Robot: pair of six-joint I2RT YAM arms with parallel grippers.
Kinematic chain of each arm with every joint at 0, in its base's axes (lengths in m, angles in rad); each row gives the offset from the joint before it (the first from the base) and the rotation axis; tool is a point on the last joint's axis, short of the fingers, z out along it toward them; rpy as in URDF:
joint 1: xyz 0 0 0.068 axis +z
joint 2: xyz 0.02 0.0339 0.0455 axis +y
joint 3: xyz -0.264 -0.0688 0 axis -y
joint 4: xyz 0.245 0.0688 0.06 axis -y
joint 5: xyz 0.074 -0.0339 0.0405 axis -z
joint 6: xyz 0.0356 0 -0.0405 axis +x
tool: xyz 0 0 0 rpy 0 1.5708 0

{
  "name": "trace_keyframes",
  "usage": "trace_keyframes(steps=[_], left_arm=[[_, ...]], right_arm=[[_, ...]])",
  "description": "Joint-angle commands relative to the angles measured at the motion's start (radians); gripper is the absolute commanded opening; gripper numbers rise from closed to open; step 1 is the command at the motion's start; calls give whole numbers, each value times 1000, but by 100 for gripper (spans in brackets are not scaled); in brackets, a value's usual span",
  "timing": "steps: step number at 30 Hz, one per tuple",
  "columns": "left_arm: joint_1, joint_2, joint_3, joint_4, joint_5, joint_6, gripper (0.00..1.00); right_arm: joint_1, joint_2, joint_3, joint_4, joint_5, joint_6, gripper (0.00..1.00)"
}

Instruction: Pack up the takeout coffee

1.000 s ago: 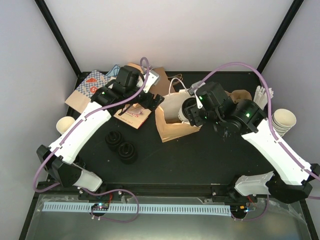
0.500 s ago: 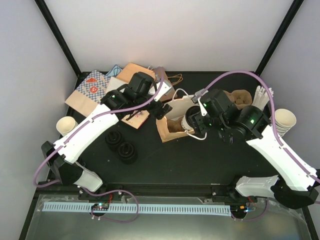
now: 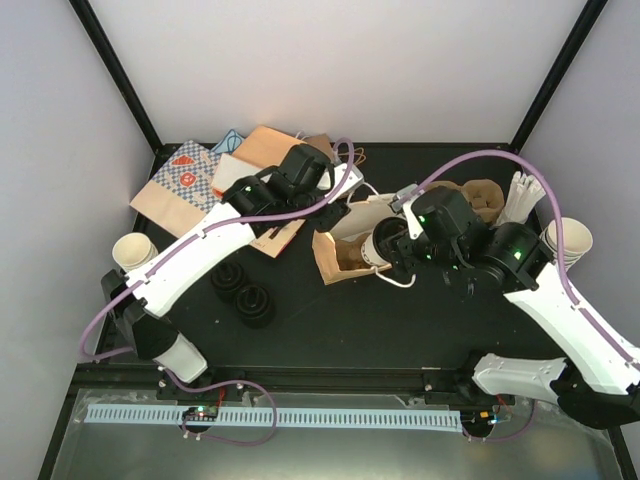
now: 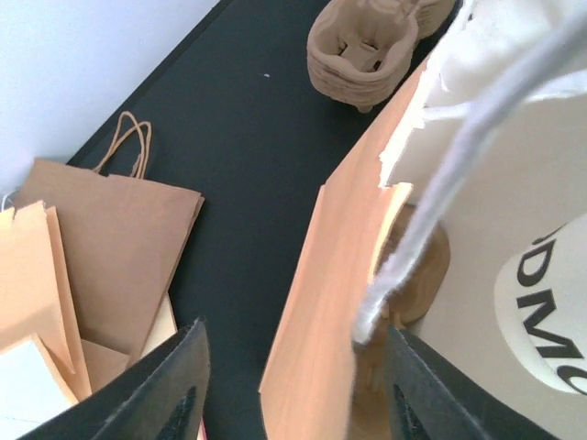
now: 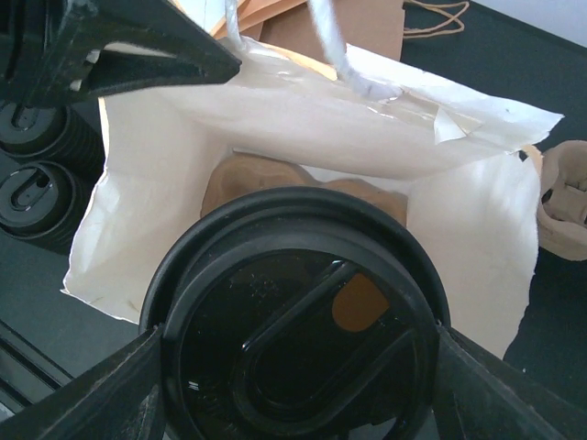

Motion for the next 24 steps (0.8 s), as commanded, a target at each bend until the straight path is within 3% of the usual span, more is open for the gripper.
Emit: trace_keyframes(steps=[1, 9, 15, 24], left_arm=[[-12, 27, 62, -30, -26, 30, 49], [-67, 15, 68, -44, -24, 78, 2], [-99, -38, 39, -35, -69, 99, 1], [-101, -132, -72, -3, -120, 151, 2]], right_arm=[[-5, -15, -22, 32, -18, -4, 64], [-5, -66, -110, 114, -21, -31, 63], [1, -93, -172, 193, -107, -58, 64], [110, -133, -266, 292, -72, -32, 65]])
